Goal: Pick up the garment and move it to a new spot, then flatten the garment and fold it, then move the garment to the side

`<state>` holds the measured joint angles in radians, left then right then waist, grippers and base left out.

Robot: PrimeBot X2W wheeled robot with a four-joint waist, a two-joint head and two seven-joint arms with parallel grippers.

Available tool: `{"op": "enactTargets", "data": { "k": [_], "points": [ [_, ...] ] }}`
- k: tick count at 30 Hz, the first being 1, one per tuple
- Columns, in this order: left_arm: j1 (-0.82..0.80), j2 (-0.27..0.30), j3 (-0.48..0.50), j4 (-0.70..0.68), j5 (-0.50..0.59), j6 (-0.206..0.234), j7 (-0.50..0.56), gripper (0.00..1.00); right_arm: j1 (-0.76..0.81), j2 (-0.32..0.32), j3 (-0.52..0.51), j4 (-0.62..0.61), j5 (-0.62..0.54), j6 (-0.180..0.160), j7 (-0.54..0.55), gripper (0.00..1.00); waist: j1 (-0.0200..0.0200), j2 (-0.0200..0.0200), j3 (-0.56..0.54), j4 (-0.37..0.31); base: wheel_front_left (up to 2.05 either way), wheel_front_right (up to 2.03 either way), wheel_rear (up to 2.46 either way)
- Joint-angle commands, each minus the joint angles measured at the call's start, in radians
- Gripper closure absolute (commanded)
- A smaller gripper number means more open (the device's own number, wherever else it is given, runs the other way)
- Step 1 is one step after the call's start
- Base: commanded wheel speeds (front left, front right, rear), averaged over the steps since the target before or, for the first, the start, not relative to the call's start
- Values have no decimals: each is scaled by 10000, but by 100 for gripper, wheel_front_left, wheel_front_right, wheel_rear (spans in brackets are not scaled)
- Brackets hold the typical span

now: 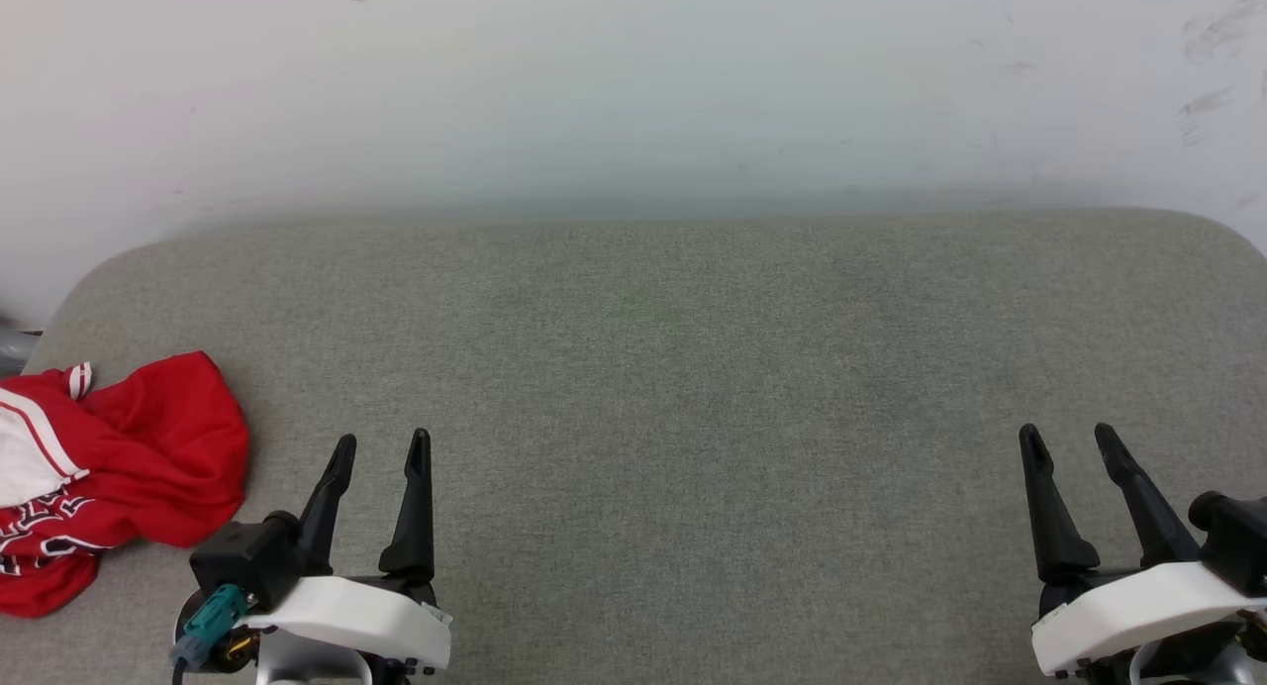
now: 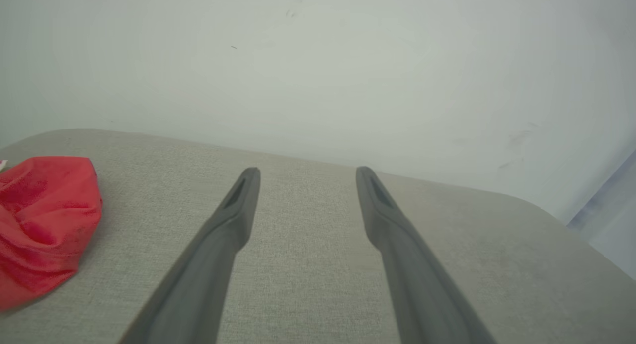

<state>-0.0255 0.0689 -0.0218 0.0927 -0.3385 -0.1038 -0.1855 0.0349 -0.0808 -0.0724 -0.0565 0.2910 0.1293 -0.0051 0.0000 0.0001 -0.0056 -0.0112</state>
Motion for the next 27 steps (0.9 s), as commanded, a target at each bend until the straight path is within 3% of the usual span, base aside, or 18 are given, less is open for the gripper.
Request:
{"op": "enactTargets", "data": {
  "k": [1, 22, 27],
  "points": [
    [42, 88, -9, -50, 288, 67, -98, 0, 41, 37, -42, -170, -294, 16, 36, 0, 0, -1, -2, -1, 0, 0, 0],
    [182, 208, -176, 176, 1969, 258, -517, 0, 363, 265, -17, -936, -1993, 20, 271, 0, 0, -1, -34, 17, 0, 0, 0],
    [184, 150, -166, 231, 2061, 134, -609, 0, 408, 285, -55, -999, -2196, 21, 255, 0, 0, -1, -49, 27, 0, 0, 0]
  ]
}}
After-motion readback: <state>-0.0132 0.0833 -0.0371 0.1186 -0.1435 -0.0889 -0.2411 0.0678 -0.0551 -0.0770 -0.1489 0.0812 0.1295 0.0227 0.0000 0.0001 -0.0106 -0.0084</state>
